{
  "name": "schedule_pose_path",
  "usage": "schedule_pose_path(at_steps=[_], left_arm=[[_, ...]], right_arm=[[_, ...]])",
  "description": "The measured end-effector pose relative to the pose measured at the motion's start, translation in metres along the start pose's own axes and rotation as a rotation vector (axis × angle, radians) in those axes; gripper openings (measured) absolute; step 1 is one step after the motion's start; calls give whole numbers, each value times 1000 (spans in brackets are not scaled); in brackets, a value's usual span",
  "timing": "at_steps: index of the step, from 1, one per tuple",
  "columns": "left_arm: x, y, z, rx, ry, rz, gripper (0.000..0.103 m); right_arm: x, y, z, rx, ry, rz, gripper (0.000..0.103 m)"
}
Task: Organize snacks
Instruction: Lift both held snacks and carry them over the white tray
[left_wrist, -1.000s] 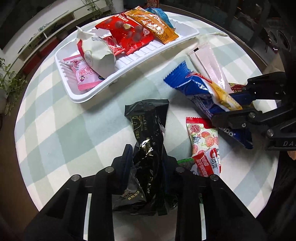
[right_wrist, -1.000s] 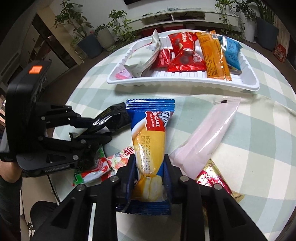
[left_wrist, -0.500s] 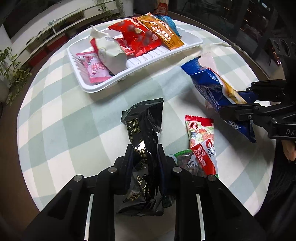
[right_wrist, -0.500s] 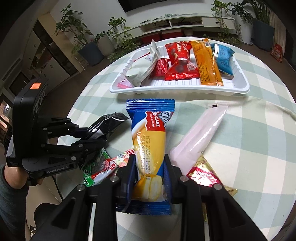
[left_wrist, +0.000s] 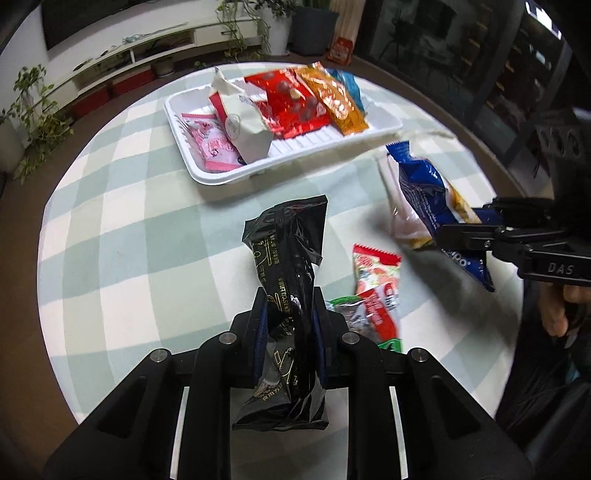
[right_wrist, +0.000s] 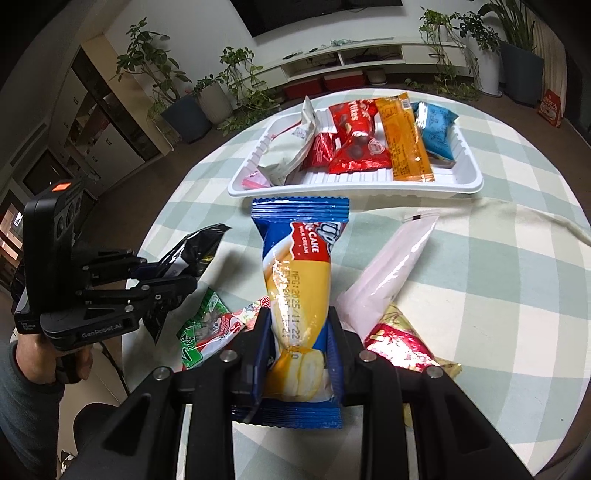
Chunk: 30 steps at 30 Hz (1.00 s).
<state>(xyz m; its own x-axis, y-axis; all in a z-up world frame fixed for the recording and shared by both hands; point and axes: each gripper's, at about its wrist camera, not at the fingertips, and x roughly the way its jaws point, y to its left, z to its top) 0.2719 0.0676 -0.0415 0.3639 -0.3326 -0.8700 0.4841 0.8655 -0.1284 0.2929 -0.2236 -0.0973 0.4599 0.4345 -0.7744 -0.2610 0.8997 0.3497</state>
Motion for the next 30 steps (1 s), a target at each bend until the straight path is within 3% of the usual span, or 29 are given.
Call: schedule_pose_path(at_steps=[9,18,23,30], left_arm=[[-40,1,6,-110,-127,-45,19],[-70,30,29,-220,-223,-65,19],[-82,43,64,-249,-277,-51,19],[-78,37,136,-234,-297,-84,19]], right_arm=[[-29,-30,2,59,-54,-19,30],[-68,-89,24,153,-133,-91,30],[-90,-108,56,158,-196,-138,30],[-93,-101,114,103,-235,-154,30]])
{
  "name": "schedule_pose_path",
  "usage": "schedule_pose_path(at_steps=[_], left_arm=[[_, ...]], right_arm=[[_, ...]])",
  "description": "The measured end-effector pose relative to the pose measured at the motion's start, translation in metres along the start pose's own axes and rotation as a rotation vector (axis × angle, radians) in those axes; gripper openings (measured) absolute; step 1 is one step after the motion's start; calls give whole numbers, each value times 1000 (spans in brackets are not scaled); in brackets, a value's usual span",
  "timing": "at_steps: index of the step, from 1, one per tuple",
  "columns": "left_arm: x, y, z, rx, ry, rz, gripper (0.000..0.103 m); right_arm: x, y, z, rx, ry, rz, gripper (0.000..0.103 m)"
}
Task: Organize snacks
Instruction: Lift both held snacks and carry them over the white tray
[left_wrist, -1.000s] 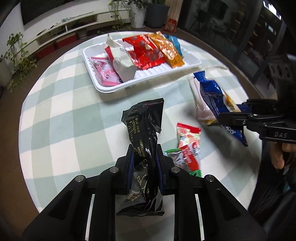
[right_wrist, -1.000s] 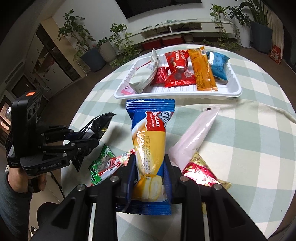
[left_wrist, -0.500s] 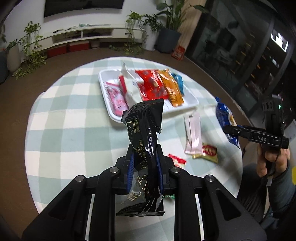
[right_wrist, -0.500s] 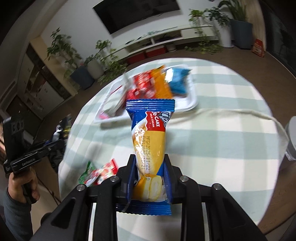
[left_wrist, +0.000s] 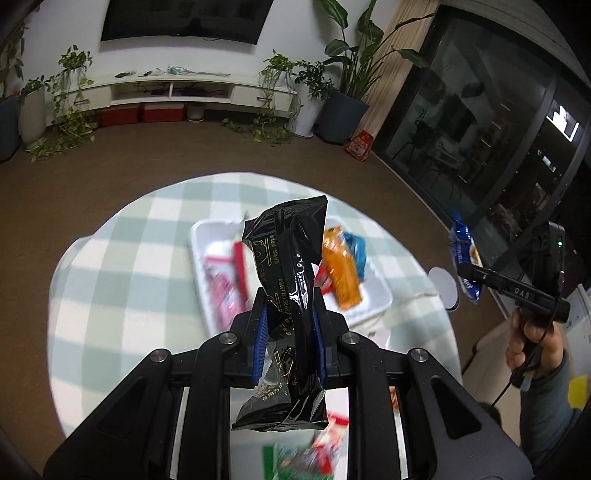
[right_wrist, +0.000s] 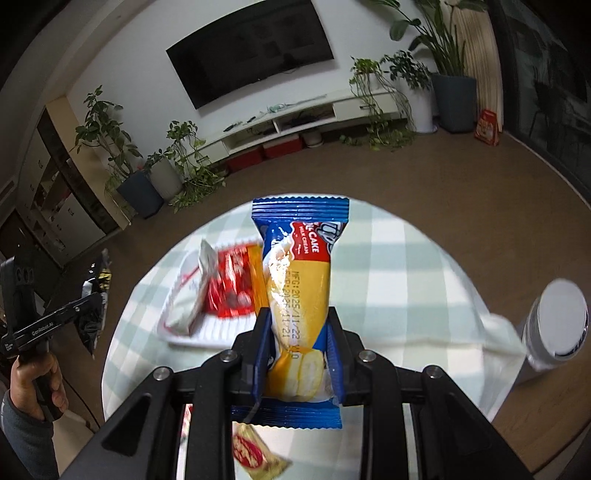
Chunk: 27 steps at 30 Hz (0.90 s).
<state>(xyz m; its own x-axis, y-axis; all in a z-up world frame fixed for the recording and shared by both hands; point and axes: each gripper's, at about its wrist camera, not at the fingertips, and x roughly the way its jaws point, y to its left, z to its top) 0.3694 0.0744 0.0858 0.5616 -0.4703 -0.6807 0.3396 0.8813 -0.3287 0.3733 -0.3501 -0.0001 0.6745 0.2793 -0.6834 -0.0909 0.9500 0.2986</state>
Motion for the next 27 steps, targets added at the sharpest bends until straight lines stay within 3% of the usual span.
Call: schedule_pose_path(at_steps=[5,11,18,27], left_arm=[[35,-16,29,19,19,7,19],[85,-30,41,6,59,2,19],[134,-28,32,-12,97,13,19],[169,-8,18,-42,110,36,19]], right_arm=[[25,24,22,-49,11,22,30],[68,44,28,-83,70,32,30],[112,53,21,-103,138,30,30],[143,51,18,-85,173,37,30]])
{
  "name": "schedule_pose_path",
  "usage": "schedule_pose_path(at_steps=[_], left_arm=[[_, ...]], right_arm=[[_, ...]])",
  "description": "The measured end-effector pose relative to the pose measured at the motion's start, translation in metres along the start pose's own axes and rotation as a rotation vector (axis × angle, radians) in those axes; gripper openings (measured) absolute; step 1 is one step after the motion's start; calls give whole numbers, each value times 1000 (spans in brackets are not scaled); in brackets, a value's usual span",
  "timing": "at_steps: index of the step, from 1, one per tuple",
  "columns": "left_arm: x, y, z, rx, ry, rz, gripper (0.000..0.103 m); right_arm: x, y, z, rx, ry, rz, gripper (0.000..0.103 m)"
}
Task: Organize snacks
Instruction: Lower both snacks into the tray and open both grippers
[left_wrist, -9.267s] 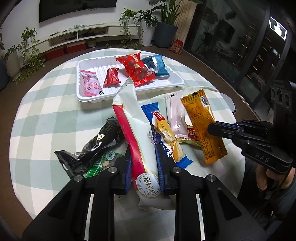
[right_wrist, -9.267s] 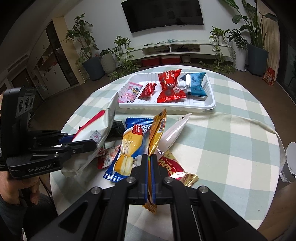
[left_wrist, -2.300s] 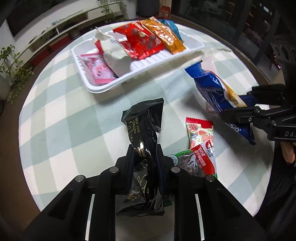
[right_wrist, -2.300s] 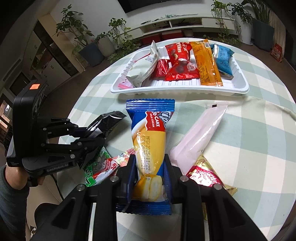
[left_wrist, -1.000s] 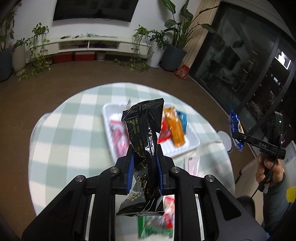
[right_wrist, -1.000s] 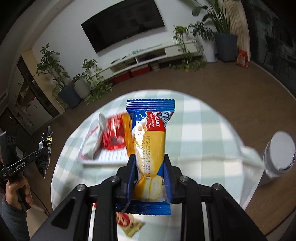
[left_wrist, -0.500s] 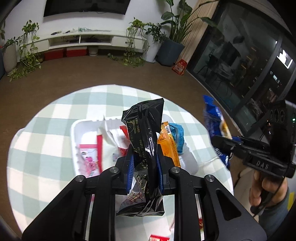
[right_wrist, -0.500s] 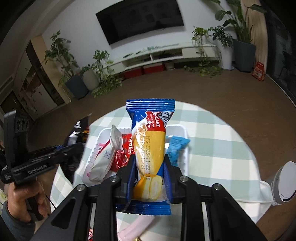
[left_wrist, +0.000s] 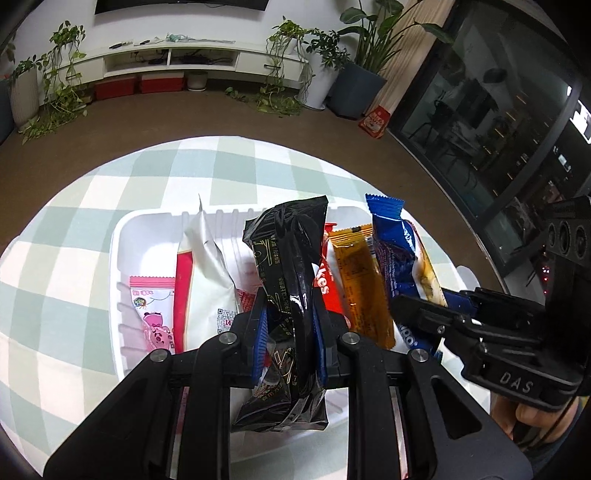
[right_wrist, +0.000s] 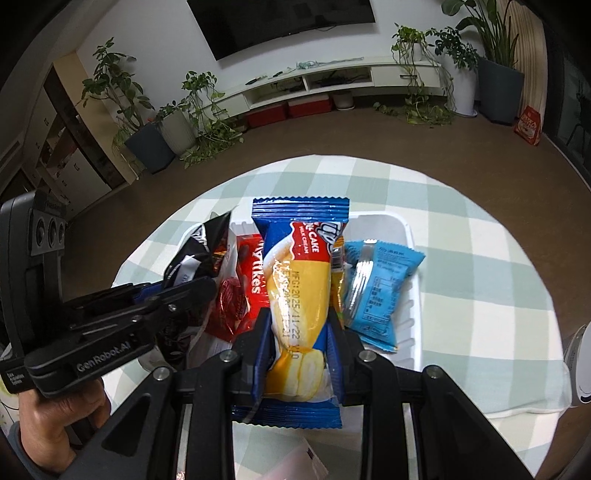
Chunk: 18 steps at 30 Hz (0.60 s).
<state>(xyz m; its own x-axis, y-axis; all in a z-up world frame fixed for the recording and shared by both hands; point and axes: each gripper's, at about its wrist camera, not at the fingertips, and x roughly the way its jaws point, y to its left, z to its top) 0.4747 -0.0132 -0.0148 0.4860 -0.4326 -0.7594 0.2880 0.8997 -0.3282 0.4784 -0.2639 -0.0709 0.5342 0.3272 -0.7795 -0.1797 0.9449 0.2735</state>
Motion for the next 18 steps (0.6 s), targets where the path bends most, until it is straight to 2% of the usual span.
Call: schedule_pose_path(at_steps=[18], left_arm=[[29,19,-10,-33,12,40,22]], right_arm=[[35,9,-14,-28,37,-56,30]])
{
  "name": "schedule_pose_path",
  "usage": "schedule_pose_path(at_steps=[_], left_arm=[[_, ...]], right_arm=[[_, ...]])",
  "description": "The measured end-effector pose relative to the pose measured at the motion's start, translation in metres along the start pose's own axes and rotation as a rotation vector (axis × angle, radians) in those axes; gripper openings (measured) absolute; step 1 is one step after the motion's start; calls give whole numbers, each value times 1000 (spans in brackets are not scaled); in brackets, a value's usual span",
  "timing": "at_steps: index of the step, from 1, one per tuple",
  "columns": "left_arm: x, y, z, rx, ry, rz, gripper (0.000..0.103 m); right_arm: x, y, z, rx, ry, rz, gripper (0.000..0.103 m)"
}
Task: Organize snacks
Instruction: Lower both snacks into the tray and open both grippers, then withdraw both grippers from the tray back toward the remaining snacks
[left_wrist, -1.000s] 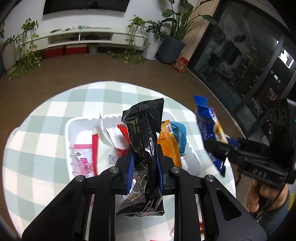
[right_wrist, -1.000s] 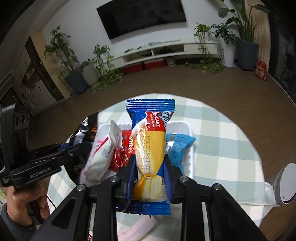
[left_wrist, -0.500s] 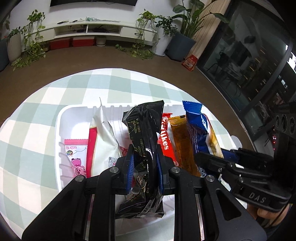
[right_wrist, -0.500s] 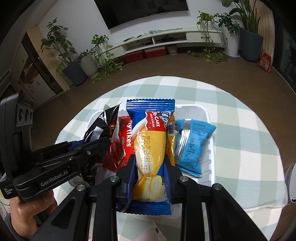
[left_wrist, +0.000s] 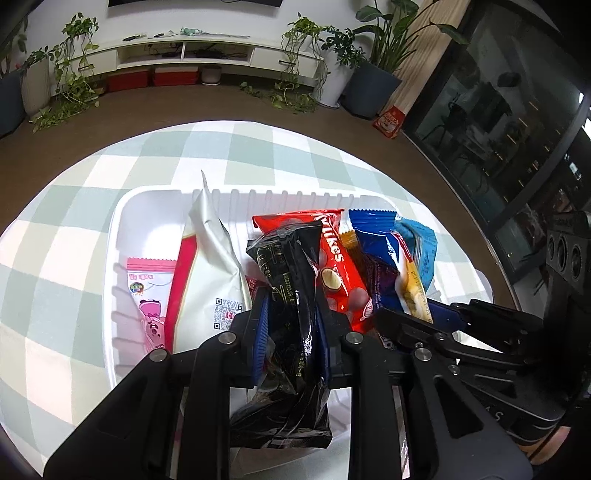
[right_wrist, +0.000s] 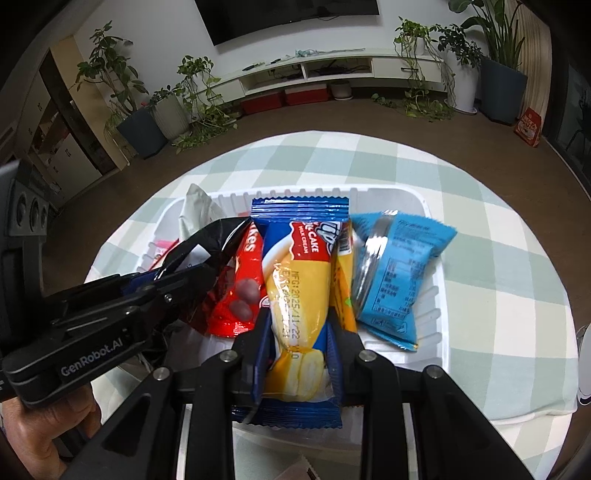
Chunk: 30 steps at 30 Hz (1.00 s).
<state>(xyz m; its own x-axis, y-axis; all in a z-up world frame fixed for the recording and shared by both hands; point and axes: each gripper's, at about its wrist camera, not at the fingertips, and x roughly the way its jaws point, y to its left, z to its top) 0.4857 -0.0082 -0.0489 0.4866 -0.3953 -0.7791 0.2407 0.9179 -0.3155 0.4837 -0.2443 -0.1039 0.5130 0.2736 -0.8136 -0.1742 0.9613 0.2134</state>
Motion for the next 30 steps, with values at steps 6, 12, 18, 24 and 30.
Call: schedule_pose_path(at_steps=[6,12,18,24,30], left_arm=[[5,-1,1,5,7,13,23],[6,-3,0,17,4,22,40],[-3,-7,0,20,-16,37,50],[-18,-7,0,24,-41,41,67],[-51,-7,-5,10,-79,36,95]], right_arm=[[0,1,-1,-14,4,-7,30],[0,2,-3,-27,2,-15,34],[-7,0,-3,-19,-18,-23,38],[-21,-6,-3,7,-34,-3,52],[-58,-14,-12,27,-102,51,76]])
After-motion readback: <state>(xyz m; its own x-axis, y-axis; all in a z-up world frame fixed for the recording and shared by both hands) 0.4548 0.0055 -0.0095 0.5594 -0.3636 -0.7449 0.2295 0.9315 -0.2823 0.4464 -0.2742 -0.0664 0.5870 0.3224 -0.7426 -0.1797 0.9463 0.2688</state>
